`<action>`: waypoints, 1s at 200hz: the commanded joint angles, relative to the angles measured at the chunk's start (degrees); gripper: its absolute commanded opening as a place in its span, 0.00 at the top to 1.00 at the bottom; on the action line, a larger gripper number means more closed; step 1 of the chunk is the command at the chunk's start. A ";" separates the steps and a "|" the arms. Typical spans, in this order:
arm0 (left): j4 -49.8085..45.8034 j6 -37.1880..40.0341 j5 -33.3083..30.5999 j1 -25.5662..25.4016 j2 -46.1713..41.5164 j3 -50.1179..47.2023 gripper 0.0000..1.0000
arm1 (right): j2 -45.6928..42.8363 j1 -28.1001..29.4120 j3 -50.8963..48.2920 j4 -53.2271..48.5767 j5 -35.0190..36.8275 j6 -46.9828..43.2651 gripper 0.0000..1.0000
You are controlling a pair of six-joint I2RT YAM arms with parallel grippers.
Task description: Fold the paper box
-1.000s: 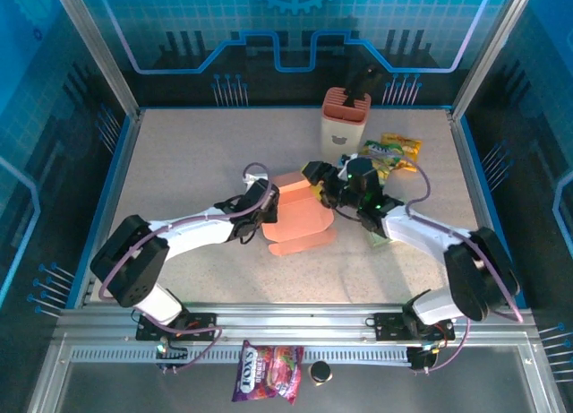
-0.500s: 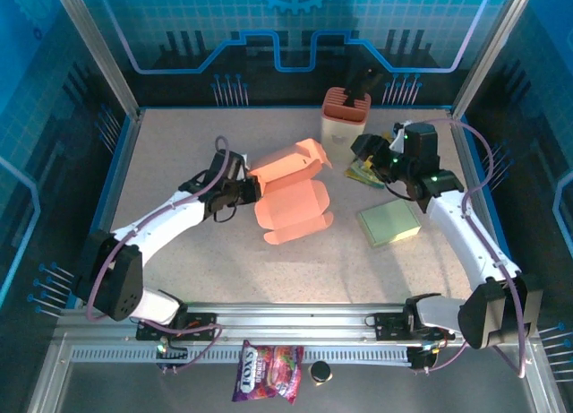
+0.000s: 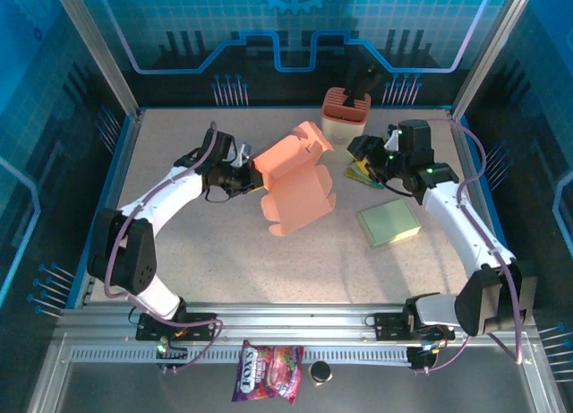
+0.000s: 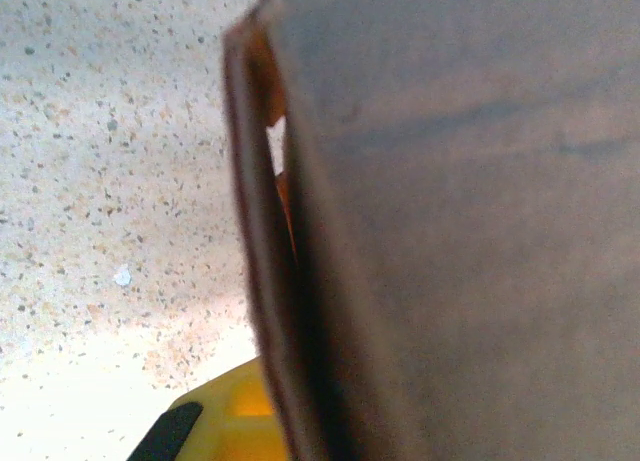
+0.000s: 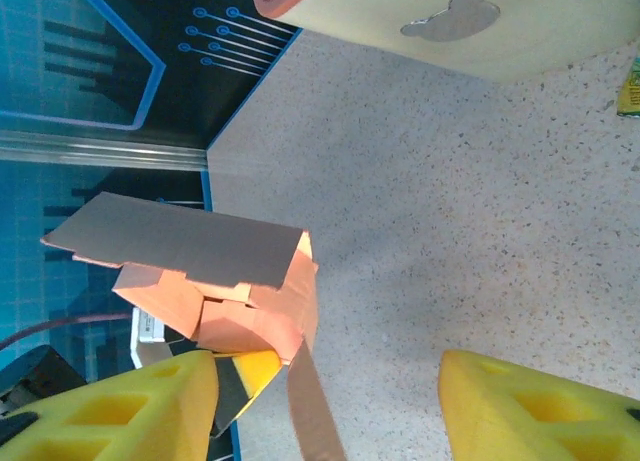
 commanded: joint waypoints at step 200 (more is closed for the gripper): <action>-2.27 -5.49 7.39 1.43 1.16 1.98 1.00 | 2.51 2.31 -11.24 28.06 -3.95 9.18 0.46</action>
